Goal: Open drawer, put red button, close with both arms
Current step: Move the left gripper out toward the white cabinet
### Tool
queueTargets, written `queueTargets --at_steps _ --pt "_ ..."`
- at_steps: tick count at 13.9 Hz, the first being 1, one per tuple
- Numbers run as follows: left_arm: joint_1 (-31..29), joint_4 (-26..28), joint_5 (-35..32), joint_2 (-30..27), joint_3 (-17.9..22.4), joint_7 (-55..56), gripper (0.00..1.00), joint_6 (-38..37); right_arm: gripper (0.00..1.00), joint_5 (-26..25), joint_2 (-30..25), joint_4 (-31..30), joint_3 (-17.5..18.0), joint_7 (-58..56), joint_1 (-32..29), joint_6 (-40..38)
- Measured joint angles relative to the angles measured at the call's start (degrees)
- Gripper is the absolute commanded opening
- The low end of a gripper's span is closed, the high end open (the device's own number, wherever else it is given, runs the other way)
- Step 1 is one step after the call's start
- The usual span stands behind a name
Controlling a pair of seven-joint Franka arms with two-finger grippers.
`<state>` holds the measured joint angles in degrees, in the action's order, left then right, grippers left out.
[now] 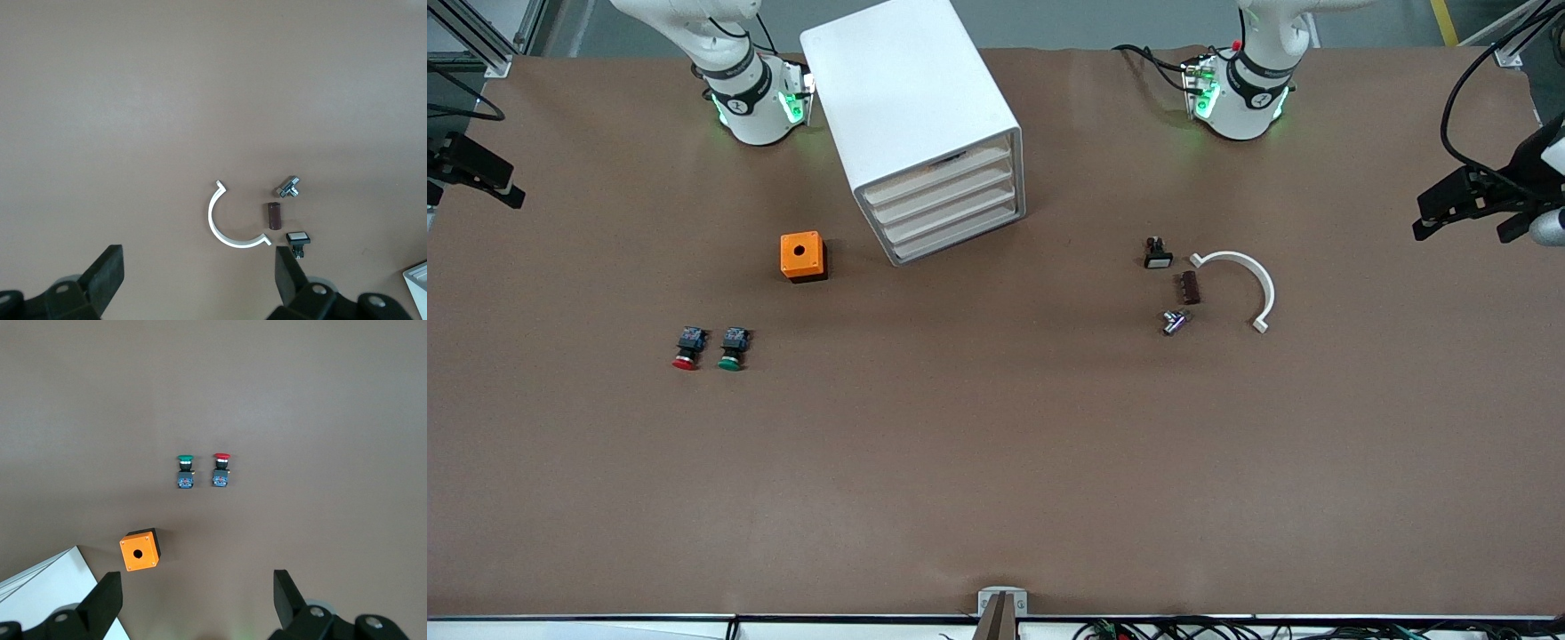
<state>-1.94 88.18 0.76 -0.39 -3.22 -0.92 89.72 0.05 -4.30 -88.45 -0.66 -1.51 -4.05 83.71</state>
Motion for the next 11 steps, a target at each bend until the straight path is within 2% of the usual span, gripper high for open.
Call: queueTargets --at_steps 5,11 --pt "-0.45 0.08 0.00 1.66 0.01 0.00 1.00 -0.07 1.00 0.00 0.00 -0.01 0.00 0.00 0.00 0.00" --pt "-0.46 0.19 0.00 8.18 -0.08 0.00 1.00 -0.02 1.00 0.00 -0.01 -0.05 0.00 0.00 0.00 -0.01"
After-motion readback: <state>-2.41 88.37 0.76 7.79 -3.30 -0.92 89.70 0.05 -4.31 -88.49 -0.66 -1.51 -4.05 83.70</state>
